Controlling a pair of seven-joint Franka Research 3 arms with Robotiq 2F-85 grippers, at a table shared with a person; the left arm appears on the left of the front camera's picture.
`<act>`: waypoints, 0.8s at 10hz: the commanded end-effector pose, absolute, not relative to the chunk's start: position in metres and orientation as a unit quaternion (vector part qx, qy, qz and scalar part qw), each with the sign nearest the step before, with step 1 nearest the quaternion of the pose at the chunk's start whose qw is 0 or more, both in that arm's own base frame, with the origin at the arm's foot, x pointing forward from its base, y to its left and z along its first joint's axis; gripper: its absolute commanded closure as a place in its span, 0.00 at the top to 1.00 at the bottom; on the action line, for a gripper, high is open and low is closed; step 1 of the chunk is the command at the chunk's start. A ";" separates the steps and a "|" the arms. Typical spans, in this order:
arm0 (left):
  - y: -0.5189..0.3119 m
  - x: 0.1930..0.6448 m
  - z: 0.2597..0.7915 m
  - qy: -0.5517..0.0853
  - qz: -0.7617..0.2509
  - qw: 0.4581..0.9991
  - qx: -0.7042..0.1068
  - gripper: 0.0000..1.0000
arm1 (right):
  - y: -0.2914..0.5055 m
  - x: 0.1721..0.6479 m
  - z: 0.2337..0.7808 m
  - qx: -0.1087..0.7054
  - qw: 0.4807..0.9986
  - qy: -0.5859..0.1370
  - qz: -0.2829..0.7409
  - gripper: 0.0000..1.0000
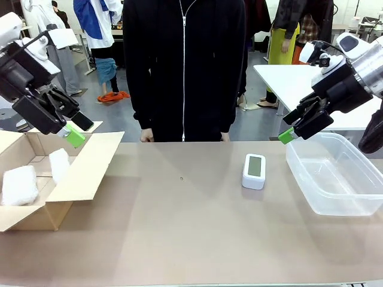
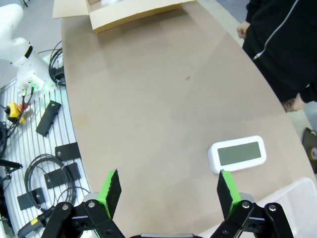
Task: Separate and place wrapped and unwrapped clocks.
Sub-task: Pick up the Digital clock indicated by the person.
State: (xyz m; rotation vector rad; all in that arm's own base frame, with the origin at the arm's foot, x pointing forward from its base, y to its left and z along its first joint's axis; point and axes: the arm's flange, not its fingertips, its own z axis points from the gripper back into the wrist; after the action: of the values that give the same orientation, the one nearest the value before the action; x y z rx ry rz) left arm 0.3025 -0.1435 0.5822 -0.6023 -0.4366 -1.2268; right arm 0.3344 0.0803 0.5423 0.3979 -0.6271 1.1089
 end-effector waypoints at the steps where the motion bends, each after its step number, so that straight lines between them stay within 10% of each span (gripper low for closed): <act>1: -0.147 0.299 0.586 -0.200 -0.575 0.748 -0.264 1.00 | 0.080 0.338 0.543 0.200 0.777 -0.296 0.519 1.00; 8: -0.147 0.299 0.586 -0.200 -0.575 0.748 -0.264 1.00 | 0.080 0.338 0.543 0.200 0.777 -0.296 0.519 1.00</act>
State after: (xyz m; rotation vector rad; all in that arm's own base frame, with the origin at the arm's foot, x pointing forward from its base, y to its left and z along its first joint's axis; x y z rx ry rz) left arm 0.2997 -0.1491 0.5851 -0.5686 -0.4303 -1.2352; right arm 0.3344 0.0803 0.5423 0.3979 -0.6270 1.1090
